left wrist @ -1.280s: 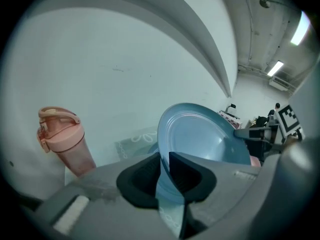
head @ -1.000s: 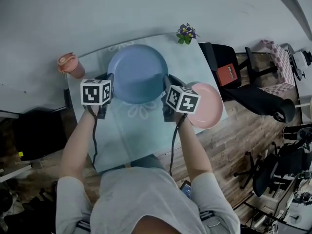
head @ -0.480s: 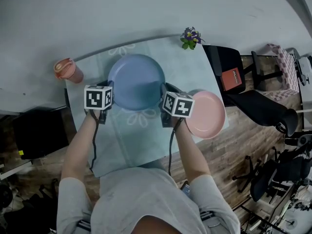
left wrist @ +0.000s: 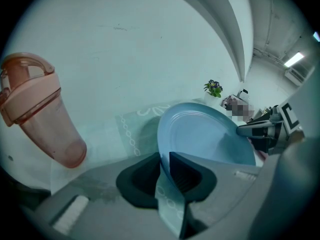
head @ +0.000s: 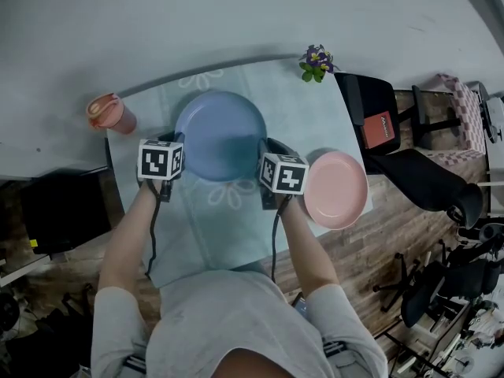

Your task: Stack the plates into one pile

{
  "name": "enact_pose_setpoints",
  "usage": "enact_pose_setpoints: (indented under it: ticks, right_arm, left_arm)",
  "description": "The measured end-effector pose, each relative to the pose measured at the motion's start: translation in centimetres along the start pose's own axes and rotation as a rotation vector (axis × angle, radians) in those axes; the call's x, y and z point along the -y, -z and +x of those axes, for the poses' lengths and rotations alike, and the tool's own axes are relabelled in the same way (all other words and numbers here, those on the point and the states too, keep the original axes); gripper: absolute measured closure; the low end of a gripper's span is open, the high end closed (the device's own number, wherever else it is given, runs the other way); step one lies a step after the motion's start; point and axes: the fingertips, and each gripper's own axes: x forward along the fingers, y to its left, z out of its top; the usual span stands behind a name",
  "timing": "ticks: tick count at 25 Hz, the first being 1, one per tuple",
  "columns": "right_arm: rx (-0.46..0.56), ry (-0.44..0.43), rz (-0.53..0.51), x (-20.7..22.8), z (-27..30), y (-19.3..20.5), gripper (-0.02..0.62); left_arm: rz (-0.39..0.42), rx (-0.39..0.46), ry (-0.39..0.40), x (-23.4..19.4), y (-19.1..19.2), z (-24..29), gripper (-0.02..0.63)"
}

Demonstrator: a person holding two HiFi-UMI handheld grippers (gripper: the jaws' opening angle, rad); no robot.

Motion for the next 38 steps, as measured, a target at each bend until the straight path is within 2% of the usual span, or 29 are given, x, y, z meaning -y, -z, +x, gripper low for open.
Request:
enact_pose_setpoints:
  ticks: [8, 10, 15, 18, 19, 21, 23, 28, 31, 38]
  right_arm:
    - [-0.028, 0.052, -0.050, 0.5, 0.5, 0.5, 0.531]
    - [-0.022, 0.051, -0.062, 0.5, 0.5, 0.5, 0.528]
    - [-0.004, 0.047, -0.081, 0.4, 0.2, 0.3, 0.523]
    - [0.066, 0.035, -0.095, 0.0, -0.6, -0.8, 0.525]
    - [0.097, 0.029, -0.099, -0.3, -1.1, -1.3, 0.531]
    - [0.163, 0.019, -0.110, -0.8, -2.1, -2.4, 0.591]
    - [0.225, 0.006, -0.117, -1.5, -3.5, -3.6, 0.594]
    - [0.366, -0.027, -0.102, -2.8, -7.9, -6.0, 0.595]
    - [0.448, -0.033, -0.111, -3.4, -10.8, -7.2, 0.595]
    - [0.614, -0.019, -0.214, -5.2, -17.1, -8.5, 0.595]
  left_arm:
    - [0.028, 0.020, -0.002, -0.1, -0.2, 0.2, 0.515]
    - [0.032, 0.026, 0.003, 0.0, -0.3, 0.2, 0.489]
    - [0.023, 0.058, -0.005, 0.0, -0.8, -0.4, 0.481]
    - [0.000, 0.150, 0.010, 0.3, -2.2, -1.7, 0.483]
    - [0.002, 0.190, 0.018, 0.6, -2.8, -2.3, 0.499]
    - [0.023, 0.270, 0.032, 1.3, -4.2, -3.9, 0.539]
    - [0.044, 0.340, 0.041, 2.1, -5.3, -5.5, 0.595]
    - [0.050, 0.484, 0.058, 3.5, -7.2, -10.2, 0.600]
    - [0.093, 0.560, 0.049, 4.5, -8.0, -13.2, 0.600]
    - [0.181, 0.716, 0.025, 7.3, -8.7, -19.5, 0.600]
